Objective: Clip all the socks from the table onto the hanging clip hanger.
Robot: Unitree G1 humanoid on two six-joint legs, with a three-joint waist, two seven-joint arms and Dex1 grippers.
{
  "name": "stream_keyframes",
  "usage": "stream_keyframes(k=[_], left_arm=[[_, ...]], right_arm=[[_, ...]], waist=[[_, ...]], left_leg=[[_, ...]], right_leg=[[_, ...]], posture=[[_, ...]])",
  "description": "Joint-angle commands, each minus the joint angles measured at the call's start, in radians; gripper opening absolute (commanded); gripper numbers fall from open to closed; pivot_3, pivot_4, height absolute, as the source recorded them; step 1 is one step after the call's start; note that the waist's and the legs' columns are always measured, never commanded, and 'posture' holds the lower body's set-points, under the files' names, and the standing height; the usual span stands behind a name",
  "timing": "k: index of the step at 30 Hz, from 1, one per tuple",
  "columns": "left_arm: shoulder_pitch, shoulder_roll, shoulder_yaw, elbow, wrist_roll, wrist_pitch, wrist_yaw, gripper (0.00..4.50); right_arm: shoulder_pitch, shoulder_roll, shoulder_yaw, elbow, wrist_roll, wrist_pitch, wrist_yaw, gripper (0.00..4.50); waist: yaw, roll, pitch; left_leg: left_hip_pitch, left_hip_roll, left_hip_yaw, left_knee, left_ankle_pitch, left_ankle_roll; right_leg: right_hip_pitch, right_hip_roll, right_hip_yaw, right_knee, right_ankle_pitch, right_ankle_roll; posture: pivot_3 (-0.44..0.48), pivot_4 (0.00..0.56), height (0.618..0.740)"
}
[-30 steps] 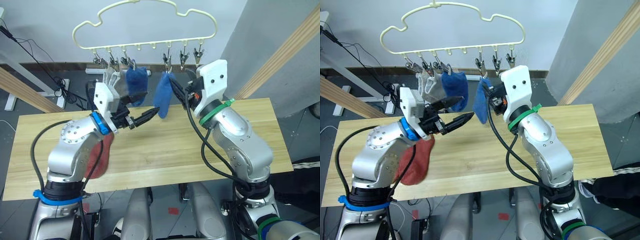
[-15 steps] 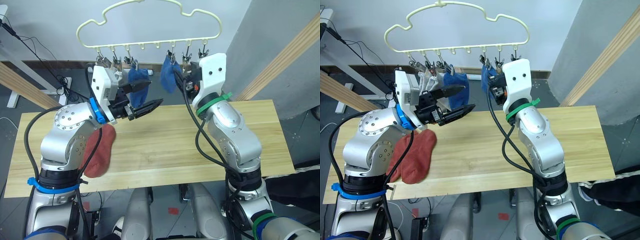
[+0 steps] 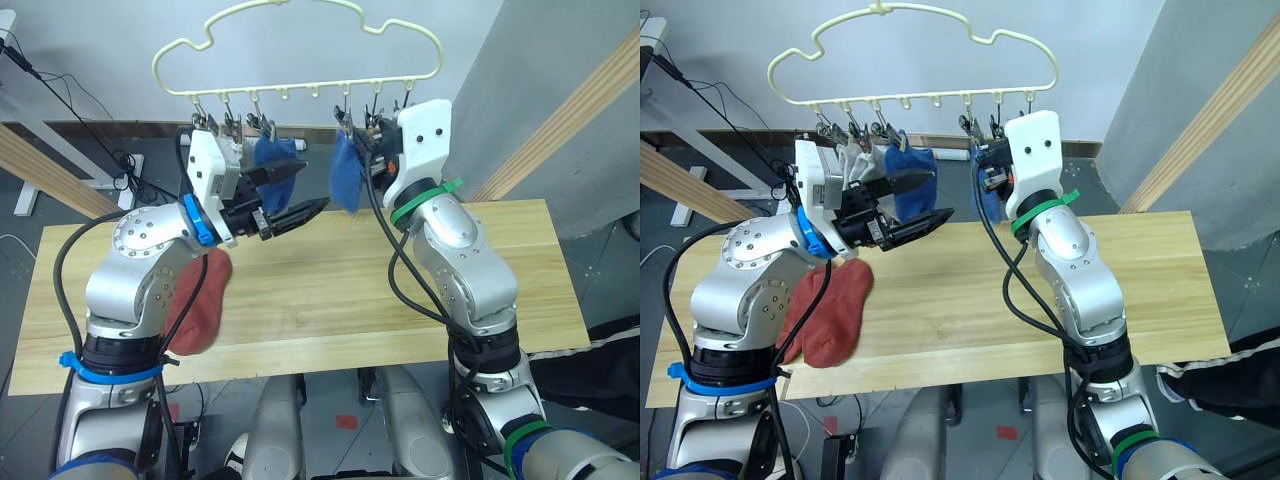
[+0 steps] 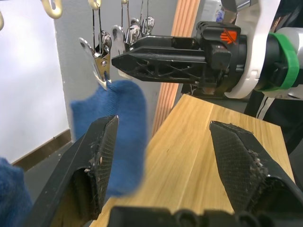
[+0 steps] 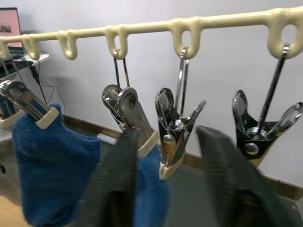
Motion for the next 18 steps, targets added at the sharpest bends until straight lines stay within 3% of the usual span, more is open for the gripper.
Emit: stream_keyframes(k=[1,18], left_arm=[[-0.006,-0.003,0.001,-0.011,0.007,-0.024,0.0,3.38],[0.01,-0.001,0.005,-0.007,0.022,-0.039,-0.011,3.38]], right_arm=[[-0.019,0.009,-0.012,-0.023,-0.014,-0.033,-0.009,1.53],[-0.061,0.047,-0.031,0.035,-0.007,-0.081,0.003,1.53]], waist=[[0.0,0.0,0.0],[0.0,0.0,0.0]], left_leg=[[0.0,0.0,0.0,0.0,0.0,0.0],[0.0,0.0,0.0,0.001,0.0,0.0]], right_leg=[[0.0,0.0,0.0,0.0,0.0,0.0],[0.0,0.0,0.0,0.001,0.0,0.0]], posture=[[-0.048,0.451,0.735],[-0.048,0.447,0.735]])
